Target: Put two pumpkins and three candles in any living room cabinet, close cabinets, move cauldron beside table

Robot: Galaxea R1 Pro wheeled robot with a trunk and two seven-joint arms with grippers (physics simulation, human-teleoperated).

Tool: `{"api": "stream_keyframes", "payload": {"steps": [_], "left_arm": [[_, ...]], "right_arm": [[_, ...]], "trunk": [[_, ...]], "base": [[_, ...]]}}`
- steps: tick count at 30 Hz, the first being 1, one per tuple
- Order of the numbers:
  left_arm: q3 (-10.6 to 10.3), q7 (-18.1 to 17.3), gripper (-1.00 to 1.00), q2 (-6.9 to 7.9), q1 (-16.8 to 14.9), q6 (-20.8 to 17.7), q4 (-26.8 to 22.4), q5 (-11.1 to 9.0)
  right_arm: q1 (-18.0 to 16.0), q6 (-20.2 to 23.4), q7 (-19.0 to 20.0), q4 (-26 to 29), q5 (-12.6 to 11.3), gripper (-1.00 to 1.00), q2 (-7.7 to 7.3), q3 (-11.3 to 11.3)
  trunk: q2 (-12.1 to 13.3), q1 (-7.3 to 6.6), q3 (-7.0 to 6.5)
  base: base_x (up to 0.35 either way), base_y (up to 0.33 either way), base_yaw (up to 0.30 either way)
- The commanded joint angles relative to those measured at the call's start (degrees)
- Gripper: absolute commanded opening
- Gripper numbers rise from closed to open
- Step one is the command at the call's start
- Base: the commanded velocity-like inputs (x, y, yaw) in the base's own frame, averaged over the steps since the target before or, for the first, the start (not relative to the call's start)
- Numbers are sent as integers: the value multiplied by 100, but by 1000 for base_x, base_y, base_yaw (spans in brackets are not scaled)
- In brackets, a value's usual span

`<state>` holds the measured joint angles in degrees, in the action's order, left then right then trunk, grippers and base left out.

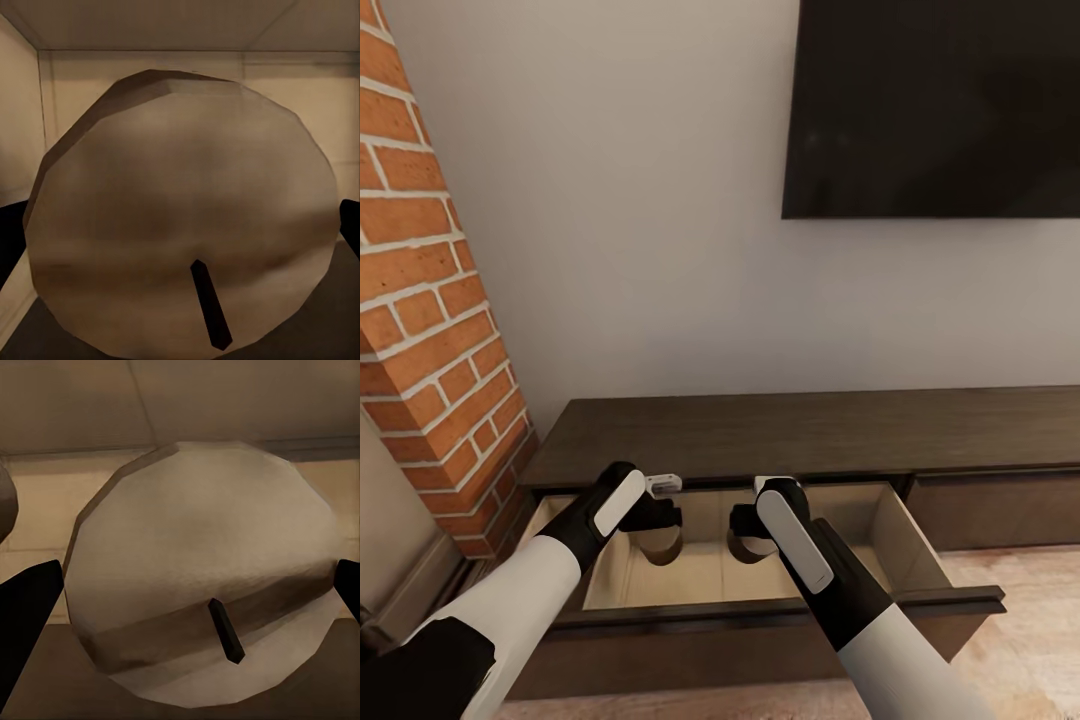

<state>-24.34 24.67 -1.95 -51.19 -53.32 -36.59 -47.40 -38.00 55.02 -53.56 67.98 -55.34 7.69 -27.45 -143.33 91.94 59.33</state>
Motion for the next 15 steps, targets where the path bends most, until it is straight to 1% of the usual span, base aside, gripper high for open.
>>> {"api": "stream_keyframes", "payload": {"steps": [1,15], "left_arm": [[-18,39,-100,3,-5,-6,-7,-51],[-21,25,-100,2,-5,27,-6,-47]], "right_arm": [[-6,13,-58,5,-47,-100,-1,-6],[-6,10,-54,-5,-39,-100,-5,-5]], "trunk": [[-5,1,28],[-23,37,338]], "base": [[0,0,0],[0,0,0]]}}
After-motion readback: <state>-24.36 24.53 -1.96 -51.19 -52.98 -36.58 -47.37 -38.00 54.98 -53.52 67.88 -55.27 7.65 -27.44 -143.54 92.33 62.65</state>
